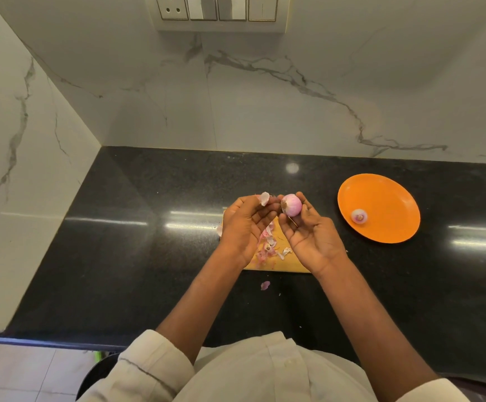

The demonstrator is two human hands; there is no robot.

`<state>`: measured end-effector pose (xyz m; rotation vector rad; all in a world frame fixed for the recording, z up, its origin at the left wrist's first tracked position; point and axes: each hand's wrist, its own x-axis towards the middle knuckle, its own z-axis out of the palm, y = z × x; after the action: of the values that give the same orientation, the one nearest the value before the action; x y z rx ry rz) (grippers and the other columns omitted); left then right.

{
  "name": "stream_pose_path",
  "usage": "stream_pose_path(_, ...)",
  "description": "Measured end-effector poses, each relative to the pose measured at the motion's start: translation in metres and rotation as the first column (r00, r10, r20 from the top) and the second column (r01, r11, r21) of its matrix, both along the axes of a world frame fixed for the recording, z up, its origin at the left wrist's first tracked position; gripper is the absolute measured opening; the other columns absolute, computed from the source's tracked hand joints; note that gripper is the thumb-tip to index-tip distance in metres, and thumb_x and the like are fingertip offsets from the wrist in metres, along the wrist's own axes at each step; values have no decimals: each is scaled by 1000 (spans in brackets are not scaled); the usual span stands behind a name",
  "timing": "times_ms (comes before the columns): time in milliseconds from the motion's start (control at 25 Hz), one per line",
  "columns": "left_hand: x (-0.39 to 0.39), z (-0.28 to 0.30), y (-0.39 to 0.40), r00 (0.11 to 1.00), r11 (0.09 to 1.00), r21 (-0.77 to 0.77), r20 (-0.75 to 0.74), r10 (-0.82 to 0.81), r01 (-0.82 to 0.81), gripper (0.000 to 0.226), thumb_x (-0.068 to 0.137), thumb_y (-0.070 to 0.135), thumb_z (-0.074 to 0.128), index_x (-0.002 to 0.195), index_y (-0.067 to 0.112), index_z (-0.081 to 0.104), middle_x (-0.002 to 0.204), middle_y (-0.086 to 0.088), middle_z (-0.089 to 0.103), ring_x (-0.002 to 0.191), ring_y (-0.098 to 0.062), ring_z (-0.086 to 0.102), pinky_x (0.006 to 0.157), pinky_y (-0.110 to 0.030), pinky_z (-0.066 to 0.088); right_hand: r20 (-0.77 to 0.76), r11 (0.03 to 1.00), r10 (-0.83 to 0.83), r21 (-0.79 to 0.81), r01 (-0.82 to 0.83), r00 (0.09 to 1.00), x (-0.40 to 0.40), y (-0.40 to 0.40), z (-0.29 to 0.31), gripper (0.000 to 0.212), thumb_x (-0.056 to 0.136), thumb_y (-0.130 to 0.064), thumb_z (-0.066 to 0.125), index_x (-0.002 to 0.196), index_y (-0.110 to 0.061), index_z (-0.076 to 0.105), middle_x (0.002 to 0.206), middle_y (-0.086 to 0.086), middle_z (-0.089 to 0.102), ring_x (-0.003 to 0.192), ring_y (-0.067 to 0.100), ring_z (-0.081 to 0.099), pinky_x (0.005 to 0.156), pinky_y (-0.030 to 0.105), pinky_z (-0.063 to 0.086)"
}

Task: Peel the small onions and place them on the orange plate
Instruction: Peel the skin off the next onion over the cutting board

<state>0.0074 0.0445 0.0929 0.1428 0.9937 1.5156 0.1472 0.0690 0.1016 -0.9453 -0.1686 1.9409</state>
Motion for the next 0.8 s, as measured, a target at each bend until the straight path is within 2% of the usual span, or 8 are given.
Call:
stream_pose_path(40,-1,-2,0,1000,1000,-12,-27,-9,9,12,98,1,68,111,1,66,95,-17,78,86,-25,78,78,-31,66,-6,1000,3,7,-3,1000,1,0,-1,26,104,-5,52,123,-9,69,129,22,72,117,34,71,86,38,64)
stream_pose_path(80,-4,-5,0,993,1000,-28,-117,-18,15,11,98,0,67,109,2,66,95,-16,78,88,-26,78,79,-33,66,0,1000,7,20,-7,1000,3,1,-1,26,104,-7,54,124,-8,70,133,23,70,123,36,69,91,39,62)
stream_pose_path(160,-10,-13,-1,911,997,-67,-408,-54,29,12,99,0,65,109,5,69,100,-14,78,93,-27,79,82,-39,67,43,999,13,46,-15,999,5,3,-1,24,102,-9,60,123,-8,71,136,22,68,128,37,66,97,41,61)
stream_pose_path(280,-17,-24,-1,655,990,-81,-743,-138,117,15,103,9,63,112,14,74,105,-4,78,100,-18,76,92,-46,65,128,997,30,71,-39,991,5,2,0,23,101,-5,61,121,-11,70,135,20,68,126,36,67,100,41,60)
stream_pose_path(400,-15,-22,-3,418,969,-56,-895,-155,239,16,107,21,63,117,18,75,107,7,77,104,-8,72,96,-37,62,204,994,22,101,-43,979,3,-1,4,26,97,-2,64,120,-12,71,128,17,72,117,33,73,94,41,62)
stream_pose_path(440,-14,-21,-3,383,961,-41,-912,-147,273,17,108,27,63,117,19,75,106,9,76,103,-7,72,94,-35,61,228,992,15,115,-42,974,3,-3,5,27,94,-2,66,119,-11,71,126,16,73,114,31,74,92,39,62)
stream_pose_path(600,-9,-11,1,419,946,62,-904,-82,317,23,101,35,74,116,19,77,103,9,78,99,-9,75,89,-29,63,229,978,22,195,-68,973,3,-4,14,36,82,-6,71,118,-5,73,119,16,77,110,28,76,90,36,64)
stream_pose_path(800,-6,-3,0,531,966,115,-847,-26,231,16,98,20,78,111,11,82,96,3,81,93,-12,77,86,-28,64,278,966,14,244,-84,961,4,-2,17,31,86,-3,70,116,-6,74,113,11,80,104,25,78,79,31,65)
